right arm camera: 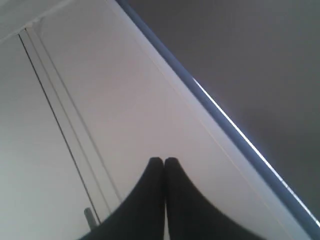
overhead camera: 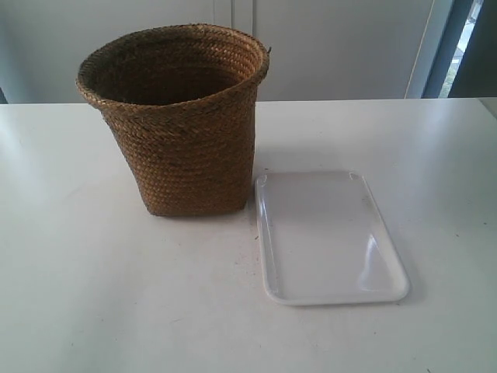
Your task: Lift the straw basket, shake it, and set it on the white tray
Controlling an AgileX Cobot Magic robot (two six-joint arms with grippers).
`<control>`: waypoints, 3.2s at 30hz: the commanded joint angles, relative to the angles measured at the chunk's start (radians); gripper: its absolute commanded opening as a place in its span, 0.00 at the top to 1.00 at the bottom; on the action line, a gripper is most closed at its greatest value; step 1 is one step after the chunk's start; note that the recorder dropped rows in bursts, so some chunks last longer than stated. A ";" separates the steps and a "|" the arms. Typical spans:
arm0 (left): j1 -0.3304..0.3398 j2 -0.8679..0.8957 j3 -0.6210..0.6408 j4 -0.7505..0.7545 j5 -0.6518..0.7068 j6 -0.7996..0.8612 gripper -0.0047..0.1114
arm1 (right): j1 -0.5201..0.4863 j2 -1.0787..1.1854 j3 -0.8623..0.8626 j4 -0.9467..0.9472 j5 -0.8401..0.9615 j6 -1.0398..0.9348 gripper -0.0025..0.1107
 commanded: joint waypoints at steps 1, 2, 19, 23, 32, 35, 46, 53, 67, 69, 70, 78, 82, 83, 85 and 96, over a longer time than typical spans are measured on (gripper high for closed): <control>0.002 0.257 -0.178 -0.029 -0.049 0.052 0.96 | -0.001 0.223 -0.156 -0.014 0.035 -0.017 0.98; 0.002 0.331 -0.230 -0.010 -0.032 0.052 0.96 | -0.001 0.294 -0.209 -0.027 0.100 -0.021 0.98; 0.036 1.305 -1.407 0.216 1.381 0.042 0.96 | 0.104 1.268 -1.277 -0.072 1.547 -0.185 0.98; 0.036 1.381 -1.565 0.171 1.527 -0.007 0.96 | 0.157 1.355 -1.363 -0.069 1.560 -0.185 0.98; 0.034 1.450 -1.654 0.226 1.554 -0.014 0.96 | 0.245 1.466 -1.395 0.089 1.563 -0.180 0.98; 0.034 1.471 -1.654 0.209 1.540 -0.046 0.96 | 0.266 1.491 -1.395 0.126 1.506 -0.201 0.98; 0.034 1.490 -1.654 0.146 1.470 0.034 0.54 | 0.270 1.597 -1.395 0.266 1.481 -0.285 0.52; 0.034 1.511 -1.654 0.174 1.441 0.025 0.35 | 0.270 1.659 -1.395 0.296 1.474 -0.285 0.37; 0.034 1.628 -1.654 0.120 1.430 0.028 0.35 | 0.270 1.682 -1.395 0.205 1.354 -0.294 0.37; 0.034 1.640 -1.654 0.120 1.413 0.028 0.35 | 0.270 1.689 -1.395 0.194 1.345 -0.294 0.37; 0.034 1.644 -1.654 0.120 1.403 0.028 0.35 | 0.270 1.692 -1.395 0.194 1.342 -0.294 0.37; 0.034 1.684 -1.654 0.089 1.374 0.028 0.35 | 0.270 1.747 -1.395 0.204 1.299 -0.294 0.37; 0.034 1.711 -1.654 0.069 1.378 0.028 0.36 | 0.270 1.776 -1.395 0.233 1.301 -0.294 0.37; 0.034 1.716 -1.654 0.048 1.380 0.028 0.36 | 0.270 1.781 -1.395 0.242 1.301 -0.294 0.37; 0.032 1.727 -1.654 0.022 1.382 0.032 0.36 | 0.270 1.789 -1.395 0.244 1.297 -0.301 0.37; 0.032 1.755 -1.654 0.022 1.390 0.032 0.58 | 0.270 1.791 -1.395 0.258 1.302 -0.300 0.84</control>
